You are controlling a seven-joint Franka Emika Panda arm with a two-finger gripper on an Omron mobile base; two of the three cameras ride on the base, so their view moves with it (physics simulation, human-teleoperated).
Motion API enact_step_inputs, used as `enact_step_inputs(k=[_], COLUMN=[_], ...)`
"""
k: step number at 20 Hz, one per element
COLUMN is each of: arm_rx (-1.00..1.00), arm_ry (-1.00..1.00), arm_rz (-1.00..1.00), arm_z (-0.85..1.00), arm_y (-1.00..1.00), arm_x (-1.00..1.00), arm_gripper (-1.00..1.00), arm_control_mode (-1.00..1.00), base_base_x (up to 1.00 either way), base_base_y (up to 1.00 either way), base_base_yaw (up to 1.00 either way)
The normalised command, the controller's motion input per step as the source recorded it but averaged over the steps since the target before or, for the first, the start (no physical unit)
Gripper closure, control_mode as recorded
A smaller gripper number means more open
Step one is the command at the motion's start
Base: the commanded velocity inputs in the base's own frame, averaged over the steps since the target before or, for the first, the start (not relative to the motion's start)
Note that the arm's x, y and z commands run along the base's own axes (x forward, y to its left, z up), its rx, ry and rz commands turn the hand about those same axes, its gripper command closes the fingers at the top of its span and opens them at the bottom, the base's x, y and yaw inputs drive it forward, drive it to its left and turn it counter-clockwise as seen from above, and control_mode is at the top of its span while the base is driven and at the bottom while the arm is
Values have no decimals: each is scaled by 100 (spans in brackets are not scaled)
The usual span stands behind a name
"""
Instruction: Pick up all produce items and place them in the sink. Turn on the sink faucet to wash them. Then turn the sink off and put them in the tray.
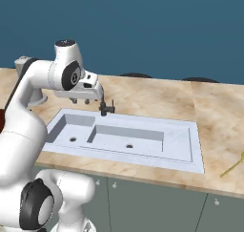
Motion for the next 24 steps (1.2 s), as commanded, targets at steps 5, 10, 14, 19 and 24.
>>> enact_step_inputs(k=[5, 10, 14, 19, 24], arm_rx=[0, 0, 0, 0, -4], arm_ry=[0, 7, 13, 17, 26], arm_rz=[11, 20, 24, 27, 16], arm_z=[-2, -9, -18, -27, -45], arm_y=[16, 93, 100, 100, 100], arm_x=[-39, -77, -57, -10, 20], arm_gripper=[-100, -100, -100, -100, -100], arm_control_mode=[-100, -100, -100, -100, -100], base_base_x=[0, 0, 0, 0, 0], base_base_y=[0, 0, 0, 0, 0], base_base_yaw=[0, 0, 0, 0, 0])
